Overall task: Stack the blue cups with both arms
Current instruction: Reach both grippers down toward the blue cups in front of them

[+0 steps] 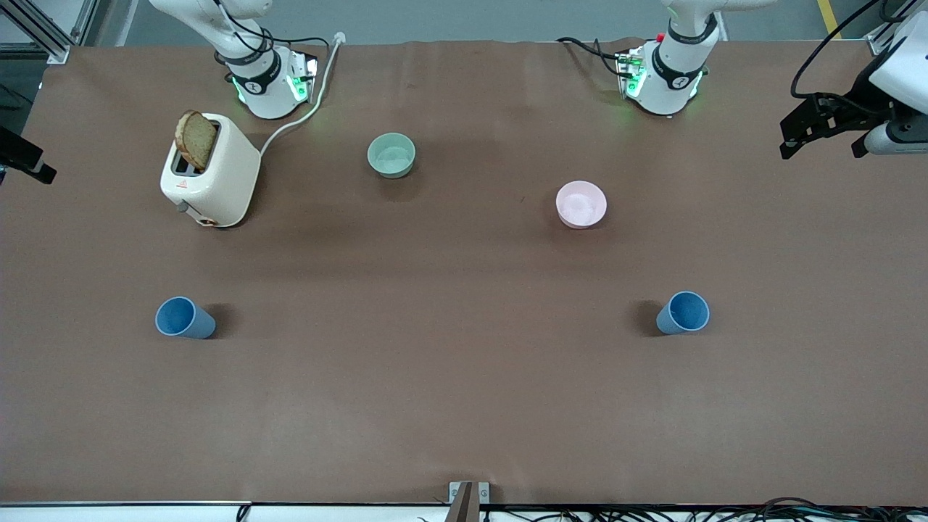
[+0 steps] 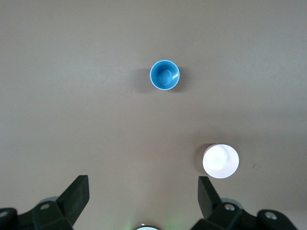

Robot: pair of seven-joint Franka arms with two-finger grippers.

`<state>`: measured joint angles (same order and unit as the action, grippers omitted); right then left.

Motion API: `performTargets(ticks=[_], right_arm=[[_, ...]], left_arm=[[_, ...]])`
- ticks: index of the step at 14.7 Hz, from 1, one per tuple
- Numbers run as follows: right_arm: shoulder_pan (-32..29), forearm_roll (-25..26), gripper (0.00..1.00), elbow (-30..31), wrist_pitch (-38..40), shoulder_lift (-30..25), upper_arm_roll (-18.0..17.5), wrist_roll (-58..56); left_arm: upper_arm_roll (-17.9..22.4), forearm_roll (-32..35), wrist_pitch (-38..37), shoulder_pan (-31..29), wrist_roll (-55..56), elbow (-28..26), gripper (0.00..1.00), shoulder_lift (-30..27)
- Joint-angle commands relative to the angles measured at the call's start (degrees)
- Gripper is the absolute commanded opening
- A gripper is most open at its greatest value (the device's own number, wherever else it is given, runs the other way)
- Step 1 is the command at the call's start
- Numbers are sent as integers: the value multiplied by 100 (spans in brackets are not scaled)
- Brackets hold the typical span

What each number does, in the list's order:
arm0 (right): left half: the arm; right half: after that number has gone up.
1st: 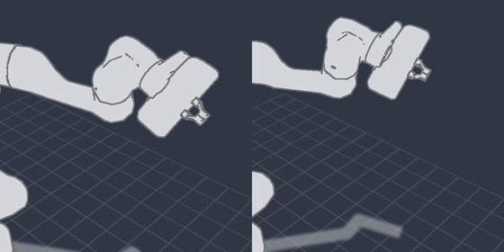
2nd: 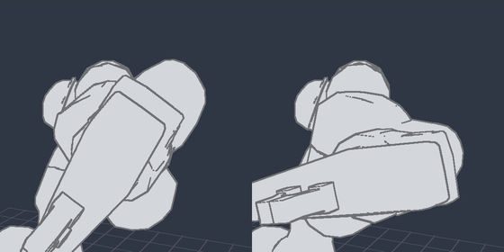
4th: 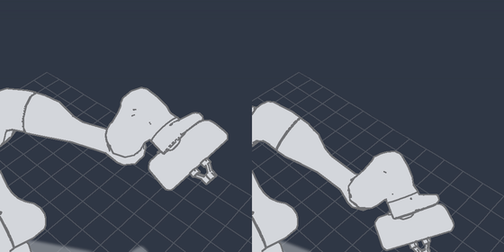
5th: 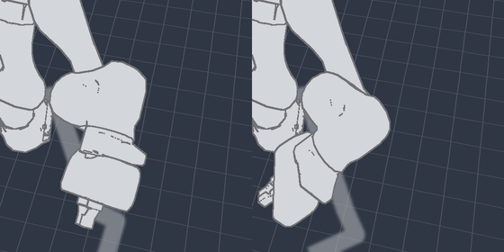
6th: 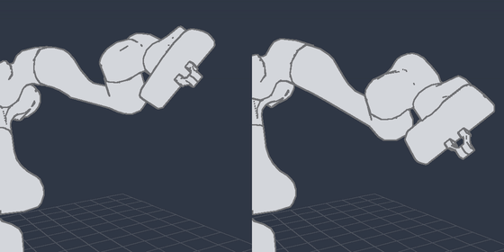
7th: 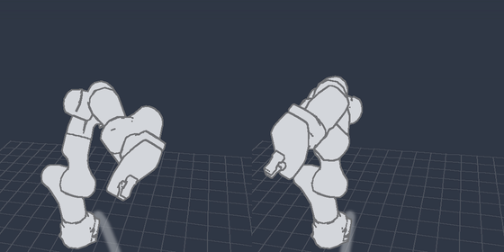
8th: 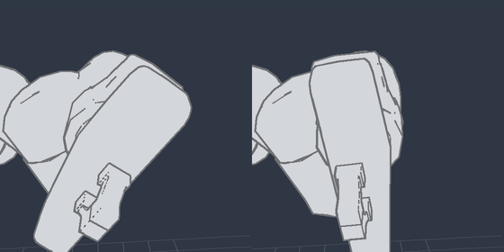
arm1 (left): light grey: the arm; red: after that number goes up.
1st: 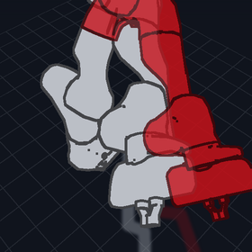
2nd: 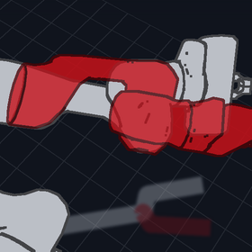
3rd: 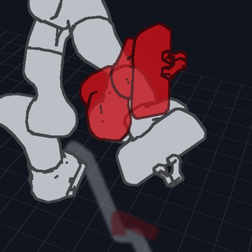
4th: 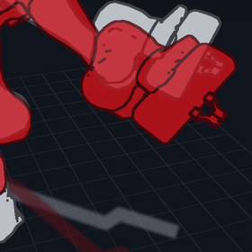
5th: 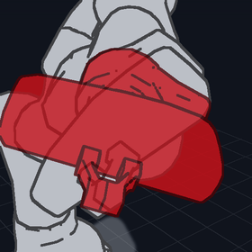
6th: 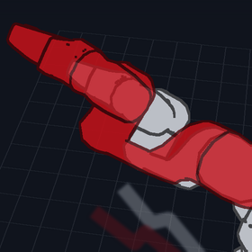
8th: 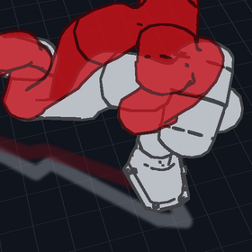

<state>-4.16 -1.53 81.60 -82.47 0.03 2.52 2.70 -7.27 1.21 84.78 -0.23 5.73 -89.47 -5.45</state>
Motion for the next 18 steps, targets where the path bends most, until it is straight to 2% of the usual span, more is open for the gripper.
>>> performTargets(ticks=[1, 4, 6, 8, 11, 14, 16, 18], right_arm=[[-93, 83, 100, 23, 12, -56, -50, -51], [-85, 83, 100, 23, 3, -47, -50, -51], [-93, 83, 100, 23, 3, -47, -50, -68], [-93, 92, 100, 23, 20, -30, -50, -103], [-93, 118, 100, 23, -23, -21, -42, -112], [-102, 241, 100, 23, -24, 14, -41, -121], [-111, 250, 100, 23, -102, 163, 20, -138], [-164, 180, 100, 145, -584, 487, 82, -269]], left_arm=[[15, 2, 12, -13, -107, 123, 100, 53], [41, 11, 12, -21, -90, 158, 100, 70], [59, 2, 38, -65, -125, 395, 100, 298], [68, -59, 449, -284, -3, 300, 100, 430], [68, -24, 1511, -311, 16, -471, 100, 501], [77, -7, 3031, -320, 33, -1518, 100, 632], [68, 2, 3351, -320, 42, -1652, 100, 974], [68, 2, 3745, -320, 42, -1818, 100, 1299]])
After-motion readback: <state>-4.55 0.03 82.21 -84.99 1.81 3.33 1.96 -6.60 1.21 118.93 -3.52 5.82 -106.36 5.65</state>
